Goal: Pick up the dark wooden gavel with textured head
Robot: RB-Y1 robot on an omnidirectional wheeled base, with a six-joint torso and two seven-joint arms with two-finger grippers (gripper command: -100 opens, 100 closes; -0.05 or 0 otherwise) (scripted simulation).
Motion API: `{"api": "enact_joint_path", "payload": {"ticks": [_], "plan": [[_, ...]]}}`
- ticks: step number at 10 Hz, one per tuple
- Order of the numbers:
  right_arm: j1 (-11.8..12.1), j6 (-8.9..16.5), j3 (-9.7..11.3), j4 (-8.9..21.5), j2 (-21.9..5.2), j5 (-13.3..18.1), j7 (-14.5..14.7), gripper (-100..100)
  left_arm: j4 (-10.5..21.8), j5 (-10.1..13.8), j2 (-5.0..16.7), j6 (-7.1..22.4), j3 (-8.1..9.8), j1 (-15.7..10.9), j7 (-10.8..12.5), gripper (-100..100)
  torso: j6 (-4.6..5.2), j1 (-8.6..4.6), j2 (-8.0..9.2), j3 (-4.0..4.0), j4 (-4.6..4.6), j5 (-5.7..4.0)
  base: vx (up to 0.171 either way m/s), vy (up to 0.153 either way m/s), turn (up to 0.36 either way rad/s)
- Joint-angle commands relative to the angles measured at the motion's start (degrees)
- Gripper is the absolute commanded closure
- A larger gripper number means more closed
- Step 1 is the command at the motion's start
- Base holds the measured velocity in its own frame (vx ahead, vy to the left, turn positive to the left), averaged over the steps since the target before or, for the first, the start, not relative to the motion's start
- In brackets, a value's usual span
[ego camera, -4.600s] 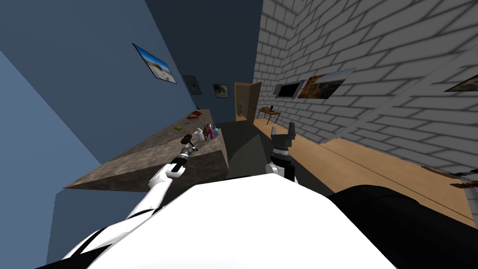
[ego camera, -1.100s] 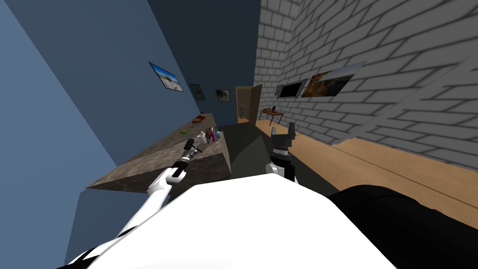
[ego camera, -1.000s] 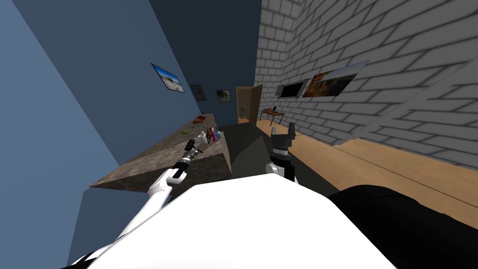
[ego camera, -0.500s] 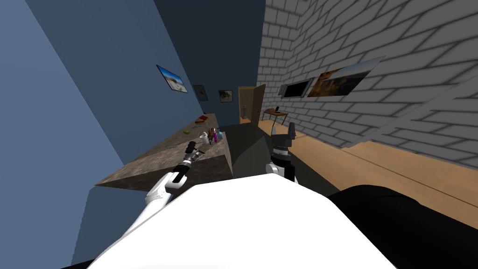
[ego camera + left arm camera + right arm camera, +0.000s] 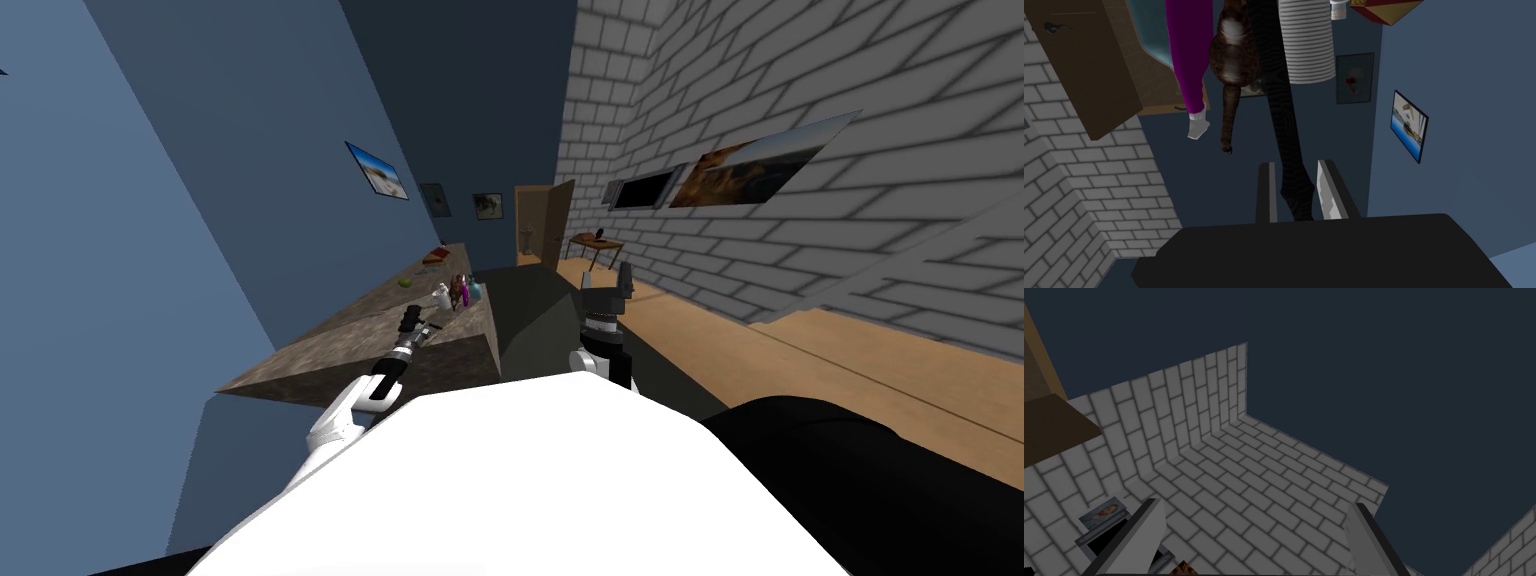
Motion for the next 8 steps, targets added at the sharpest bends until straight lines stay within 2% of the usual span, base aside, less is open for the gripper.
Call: {"api": "enact_joint_path", "payload": {"ticks": [1,3,4,6,7,8], "plan": [[0.0,0.0,0.0,0.0,0.0,0.0,0.0,0,-2.86,-0.53,-0.72,1.18,-0.54,2.81,0.32,100,0.0,0.0,0.0,0.0,0.0,0.0,0.088,0.04,0.064],[-0.01,0.0,0.0,0.0,0.0,0.0,0.0,0,-5.8,-0.53,-0.72,1.18,-0.54,2.81,0.32,100,0.06,-0.16,0.03,-0.01,-0.03,-0.06,0.017,0.002,0.008],[-0.01,0.0,0.01,0.0,0.0,0.0,0.0,0,-7.84,-1.36,-1.79,2.59,-1.35,5.62,1.08,100,0.08,-0.26,0.14,0.06,0.01,-0.1,0.06,0.028,0.115],[-0.01,0.0,0.0,0.0,0.0,0.0,0.0,0,-11.32,-1.36,-1.79,2.59,-1.35,6.64,1.08,100,0.04,-0.14,-0.03,-0.04,-0.04,-0.06,0.059,0.013,0.041],[-0.01,0.0,0.01,0.0,0.0,0.0,0.0,0,-10.21,-1.26,-1.59,2.53,-1.24,6.5,1.16,100,0.09,-0.21,0.03,0.0,0.0,-0.09,0.014,0.002,-0.005],[-0.01,0.0,0.01,0.0,0.01,0.0,0.0,0,-10.47,-1.27,-1.61,2.55,-1.25,6.52,1.17,0,0.07,-0.21,0.11,0.03,-0.01,-0.08,0.0,0.0,0.0]]}}
